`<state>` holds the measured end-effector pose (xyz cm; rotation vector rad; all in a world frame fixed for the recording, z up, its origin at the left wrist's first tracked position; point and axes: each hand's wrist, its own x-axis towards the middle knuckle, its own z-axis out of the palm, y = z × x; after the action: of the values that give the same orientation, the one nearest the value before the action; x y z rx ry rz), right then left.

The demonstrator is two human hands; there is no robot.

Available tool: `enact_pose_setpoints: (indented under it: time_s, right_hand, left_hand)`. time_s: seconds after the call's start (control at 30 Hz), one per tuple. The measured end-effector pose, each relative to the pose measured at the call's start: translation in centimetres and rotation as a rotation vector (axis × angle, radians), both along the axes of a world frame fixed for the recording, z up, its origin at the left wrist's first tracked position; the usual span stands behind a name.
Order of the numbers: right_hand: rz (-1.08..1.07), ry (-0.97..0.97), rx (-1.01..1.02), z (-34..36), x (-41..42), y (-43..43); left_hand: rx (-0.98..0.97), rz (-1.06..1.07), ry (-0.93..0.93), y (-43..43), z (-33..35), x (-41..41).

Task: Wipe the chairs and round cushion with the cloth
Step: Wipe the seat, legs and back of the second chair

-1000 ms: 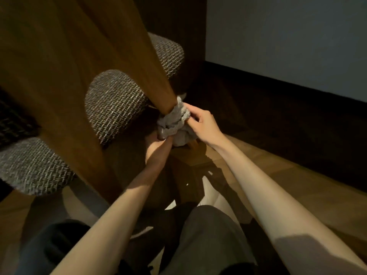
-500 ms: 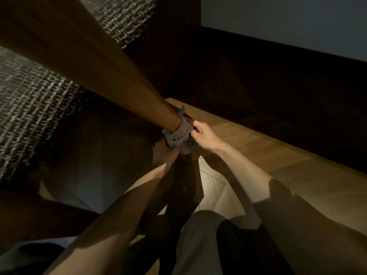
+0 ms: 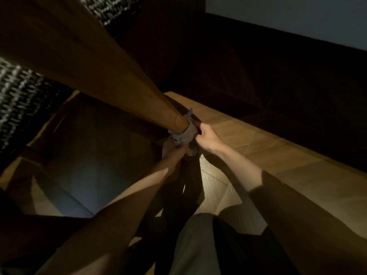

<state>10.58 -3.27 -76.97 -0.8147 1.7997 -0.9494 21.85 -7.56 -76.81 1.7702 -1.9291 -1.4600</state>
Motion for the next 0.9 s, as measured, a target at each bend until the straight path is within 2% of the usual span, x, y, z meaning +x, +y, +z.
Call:
enact_pose_setpoints:
  time_s: [0.1, 0.2, 0.3, 0.37, 0.47, 0.6, 0.7, 0.83, 0.9]
  right_hand:
    - [-0.060, -0.017, -0.174, 3.2, 0.7, 1.1]
    - [-0.066, 0.060, -0.271, 7.0, 1.8, 1.8]
    - [-0.136, 0.129, -0.391, 11.7, 3.1, 2.7]
    - [-0.155, 0.189, -0.498, 15.1, 3.8, 3.5]
    - [-0.190, 0.211, -0.611, 20.1, 5.2, 4.3]
    - [-0.226, 0.188, -0.733, 26.0, 6.9, 5.2]
    - [-0.216, 0.201, -0.781, 28.3, 8.3, 6.7]
    - [-0.178, 0.305, -0.777, 29.6, 11.0, 8.0]
    - [-0.165, 0.386, -0.767, 29.7, 11.9, 8.2]
  left_hand:
    - [-0.068, 0.077, 0.040, 1.0, 2.6, 1.1]
    - [-0.210, 0.173, 0.113, 2.3, 6.1, 2.3]
    - [-0.382, 0.265, 0.295, 4.0, 10.1, 3.4]
    - [-0.358, 0.343, 0.435, 5.0, 12.9, 4.0]
    - [-0.318, 0.495, 0.537, 5.9, 17.3, 5.1]
    - [-0.549, 0.430, 0.605, 7.0, 22.6, 6.8]
    - [-0.530, 0.370, 0.690, 8.4, 24.8, 8.2]
    - [-0.611, 0.379, 0.699, 10.5, 25.8, 10.8]
    - [-0.623, 0.402, 0.645, 10.9, 25.7, 12.4]
